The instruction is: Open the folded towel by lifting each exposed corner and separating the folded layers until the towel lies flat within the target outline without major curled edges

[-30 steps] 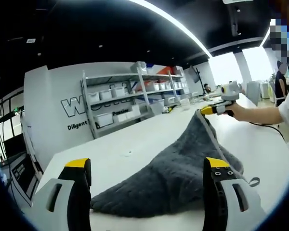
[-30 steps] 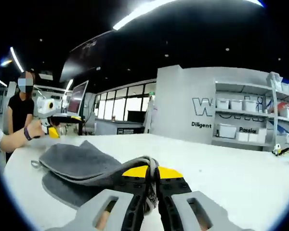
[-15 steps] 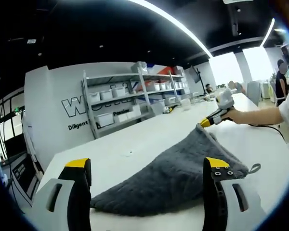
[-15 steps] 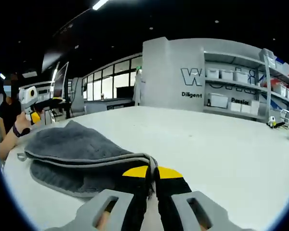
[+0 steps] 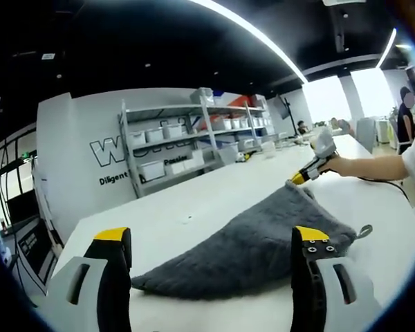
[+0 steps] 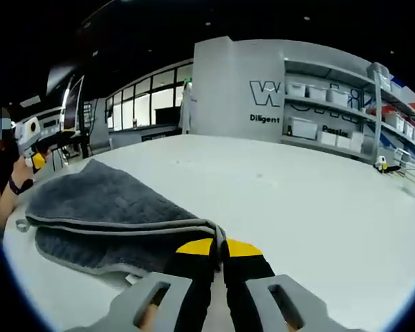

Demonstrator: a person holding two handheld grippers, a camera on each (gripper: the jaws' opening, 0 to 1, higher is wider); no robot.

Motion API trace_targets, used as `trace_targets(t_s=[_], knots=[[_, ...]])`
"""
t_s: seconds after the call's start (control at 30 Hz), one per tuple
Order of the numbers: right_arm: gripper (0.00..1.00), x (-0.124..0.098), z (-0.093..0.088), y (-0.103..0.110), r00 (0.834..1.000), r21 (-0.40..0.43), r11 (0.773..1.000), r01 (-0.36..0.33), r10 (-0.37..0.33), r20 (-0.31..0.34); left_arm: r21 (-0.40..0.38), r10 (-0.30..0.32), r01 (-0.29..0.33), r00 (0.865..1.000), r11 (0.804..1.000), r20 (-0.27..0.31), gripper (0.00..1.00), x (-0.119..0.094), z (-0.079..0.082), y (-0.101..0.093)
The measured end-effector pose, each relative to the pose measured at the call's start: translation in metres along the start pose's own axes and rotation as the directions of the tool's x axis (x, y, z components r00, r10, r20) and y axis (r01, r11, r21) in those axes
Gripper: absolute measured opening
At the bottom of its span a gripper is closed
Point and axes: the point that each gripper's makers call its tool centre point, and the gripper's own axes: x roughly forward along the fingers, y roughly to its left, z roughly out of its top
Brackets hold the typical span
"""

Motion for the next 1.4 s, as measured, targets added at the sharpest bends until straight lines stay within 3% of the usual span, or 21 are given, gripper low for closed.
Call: trace_targets(t_s=[0.2,0.5,0.63,0.77,0.9,1.0,1.07,1.1,1.17,1.23,1.27,1.3,1.37,1.4], knots=[[0.00,-0.009,-0.010,-0.001,0.993,0.113,0.991,-0.076,0.086,-0.080,-0.002,0.002,-0.002,1.000,1.000,-0.005,0.94,-0.001,-0.002,0.000],[0.00,-0.027,-0.022,-0.001,0.963,0.159,0.961,-0.228,0.247,-0.106,-0.004,0.002,-0.002,1.000,1.000,-0.010,0.94,-0.001,-0.004,0.000],[0.00,-0.037,-0.027,0.004,0.935,0.069,0.942,-0.328,0.335,-0.117,-0.004,0.002,-0.002,1.000,1.000,-0.012,0.94,-0.002,-0.004,0.000],[0.00,-0.044,-0.031,0.004,0.923,0.097,0.927,-0.363,0.372,-0.099,-0.007,0.001,-0.001,1.000,1.000,-0.012,0.94,-0.001,-0.004,0.000],[0.01,-0.045,-0.030,0.009,0.916,0.064,0.918,-0.391,0.395,-0.071,-0.007,0.000,0.000,1.000,1.000,-0.012,0.94,-0.001,-0.004,0.000],[0.02,-0.051,-0.025,0.012,0.900,0.009,0.900,-0.436,0.436,-0.019,-0.007,0.002,-0.003,1.000,1.000,-0.015,0.94,-0.001,-0.004,0.001],[0.03,-0.062,-0.013,0.014,0.878,-0.027,0.881,-0.472,0.473,0.070,-0.009,0.004,-0.004,1.000,1.000,-0.016,0.94,-0.002,-0.005,0.002],[0.03,-0.067,-0.007,0.009,0.878,-0.012,0.884,-0.468,0.466,0.106,-0.010,0.004,-0.004,1.000,1.000,-0.016,0.94,-0.002,-0.004,0.002],[0.04,-0.076,0.004,0.001,0.876,-0.060,0.893,-0.446,0.449,0.175,-0.012,0.004,-0.004,1.000,1.000,-0.015,0.94,-0.002,-0.004,0.002],[0.09,-0.071,0.020,0.002,0.857,-0.101,0.893,-0.439,0.450,0.250,-0.013,0.003,-0.003,1.000,1.000,-0.012,0.94,-0.002,-0.003,0.003],[0.13,-0.068,0.040,-0.016,0.830,-0.166,0.890,-0.425,0.457,0.320,-0.013,0.000,0.000,1.000,1.000,-0.008,0.94,-0.002,-0.002,0.002],[0.22,-0.067,0.051,-0.020,0.815,-0.188,0.892,-0.411,0.452,0.363,-0.014,-0.001,0.001,1.000,1.000,-0.006,0.95,-0.002,-0.002,0.002],[0.36,-0.084,0.059,-0.025,0.785,-0.209,0.890,-0.406,0.456,0.419,-0.017,0.000,0.000,1.000,1.000,-0.002,0.95,-0.002,-0.001,0.002],[0.42,-0.089,0.059,-0.003,0.765,-0.222,0.881,-0.417,0.473,0.438,-0.017,0.000,0.000,1.000,1.000,-0.002,0.95,-0.002,0.000,0.003]])
